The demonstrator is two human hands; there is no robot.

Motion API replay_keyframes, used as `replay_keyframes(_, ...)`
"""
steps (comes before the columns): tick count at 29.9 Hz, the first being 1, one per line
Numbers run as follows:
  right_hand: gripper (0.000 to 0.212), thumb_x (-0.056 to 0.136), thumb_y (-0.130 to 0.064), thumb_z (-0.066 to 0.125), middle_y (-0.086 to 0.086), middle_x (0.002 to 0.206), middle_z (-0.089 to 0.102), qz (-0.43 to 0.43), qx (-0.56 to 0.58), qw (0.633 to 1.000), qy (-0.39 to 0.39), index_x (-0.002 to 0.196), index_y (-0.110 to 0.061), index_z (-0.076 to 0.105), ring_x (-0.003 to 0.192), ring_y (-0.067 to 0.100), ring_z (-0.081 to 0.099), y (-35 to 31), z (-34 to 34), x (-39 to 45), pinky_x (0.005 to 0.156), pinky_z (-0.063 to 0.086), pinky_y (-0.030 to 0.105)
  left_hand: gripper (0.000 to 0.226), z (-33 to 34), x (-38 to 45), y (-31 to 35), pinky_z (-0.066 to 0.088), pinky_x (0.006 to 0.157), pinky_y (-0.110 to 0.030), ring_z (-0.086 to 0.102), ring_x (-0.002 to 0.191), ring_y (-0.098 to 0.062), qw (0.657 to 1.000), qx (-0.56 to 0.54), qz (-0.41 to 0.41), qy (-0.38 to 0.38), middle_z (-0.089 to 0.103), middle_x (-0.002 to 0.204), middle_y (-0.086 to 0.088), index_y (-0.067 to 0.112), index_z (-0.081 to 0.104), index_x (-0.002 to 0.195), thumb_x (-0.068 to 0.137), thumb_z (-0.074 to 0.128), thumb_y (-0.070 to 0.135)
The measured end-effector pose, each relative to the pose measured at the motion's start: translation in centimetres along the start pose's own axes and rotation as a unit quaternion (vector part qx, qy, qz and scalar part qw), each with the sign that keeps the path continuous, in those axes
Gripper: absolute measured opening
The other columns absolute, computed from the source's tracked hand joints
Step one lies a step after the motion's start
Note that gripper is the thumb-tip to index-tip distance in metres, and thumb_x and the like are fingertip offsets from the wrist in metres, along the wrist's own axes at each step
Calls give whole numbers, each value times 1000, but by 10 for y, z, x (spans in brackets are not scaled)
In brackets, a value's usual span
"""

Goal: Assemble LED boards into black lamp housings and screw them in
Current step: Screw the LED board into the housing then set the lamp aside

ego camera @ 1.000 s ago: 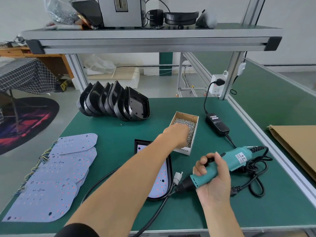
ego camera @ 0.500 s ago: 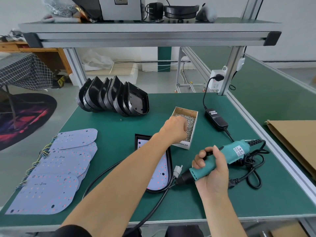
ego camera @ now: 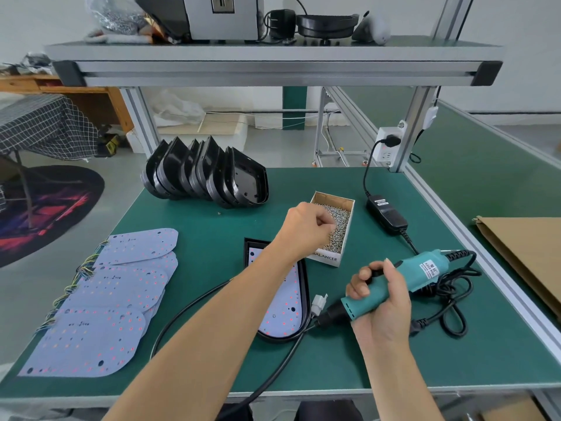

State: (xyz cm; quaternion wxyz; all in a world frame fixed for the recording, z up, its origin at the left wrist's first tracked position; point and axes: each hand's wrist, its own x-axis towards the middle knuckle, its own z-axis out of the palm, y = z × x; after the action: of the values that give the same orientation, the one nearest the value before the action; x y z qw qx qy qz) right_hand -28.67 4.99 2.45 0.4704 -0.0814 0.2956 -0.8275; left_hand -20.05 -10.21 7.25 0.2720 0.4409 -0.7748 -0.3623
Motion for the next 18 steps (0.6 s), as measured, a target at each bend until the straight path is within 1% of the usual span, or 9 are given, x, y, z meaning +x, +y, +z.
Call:
replay_keyframes(2, 29, 100, -26, 57, 1, 70, 56, -8, 8, 1000, -2, 72, -19, 64, 49, 10, 41, -2, 2, -1, 48, 39, 21, 7, -10, -15, -2, 41, 56, -5, 61, 62, 7, 998, -52, 1, 24, 72, 72, 9, 22, 79, 85, 90, 75, 24)
replay_keyframes(3, 28, 100, -26, 57, 1, 70, 55, -13, 12, 1000, -7, 73, -19, 64, 49, 10, 41, -4, 3, -1, 48, 39, 21, 11, -16, -24, -4, 44, 58, -9, 60, 62, 5, 997, -74, 2, 29, 73, 72, 8, 24, 78, 82, 91, 75, 30)
replay_keyframes(5, 27, 100, -26, 56, 1, 70, 54, -22, 20, 999, -19, 75, -18, 63, 49, 10, 41, -8, 10, -2, 48, 39, 21, 22, -28, -45, -9, 52, 61, -28, 61, 63, -5, 994, -107, -4, 38, 74, 73, 3, 24, 76, 77, 94, 71, 38)
replay_keyframes(6, 27, 100, -27, 55, 0, 70, 54, -25, 26, 999, -25, 76, -18, 62, 49, 9, 41, -11, 14, -2, 48, 39, 20, 26, -34, -57, -12, 53, 62, -36, 60, 63, -9, 992, -120, -7, 48, 74, 73, 1, 24, 75, 76, 96, 68, 38)
replay_keyframes(7, 26, 100, -27, 55, 0, 70, 54, -29, 33, 999, -30, 77, -18, 62, 50, 9, 41, -13, 20, -2, 49, 38, 20, 27, -39, -69, -14, 53, 62, -39, 58, 63, -10, 989, -134, -8, 63, 73, 72, 2, 24, 74, 75, 98, 66, 37)
replay_keyframes(10, 26, 101, -30, 56, -2, 71, 53, -43, 62, 997, -35, 79, -18, 60, 51, 8, 41, -19, 37, -4, 51, 38, 20, 29, -43, -105, -17, 43, 58, -31, 49, 58, -11, 980, -176, -22, 94, 67, 66, 9, 27, 71, 73, 101, 64, 32)
replay_keyframes(13, 28, 100, -32, 58, -3, 70, 52, -42, 112, 992, -29, 77, -17, 61, 52, 8, 42, -21, 55, -9, 51, 38, 19, 24, -39, -138, -16, 41, 58, -29, 45, 59, -13, 966, -232, -48, 107, 65, 66, 10, 29, 73, 76, 98, 67, 33)
replay_keyframes(16, 26, 100, -32, 59, -3, 70, 51, -43, 137, 989, -12, 79, -17, 59, 53, 8, 42, -21, 67, -15, 52, 38, 19, 20, -33, -162, -11, 43, 54, -21, 48, 56, -11, 945, -293, -63, 131, 68, 67, 4, 25, 76, 77, 91, 67, 37)
replay_keyframes(18, 25, 99, -32, 60, -3, 70, 51, -48, 146, 988, -5, 80, -16, 58, 53, 9, 42, -20, 72, -18, 52, 38, 19, 22, -29, -171, -8, 44, 53, -21, 49, 56, -13, 931, -327, -71, 148, 70, 71, -4, 22, 78, 80, 89, 67, 39)
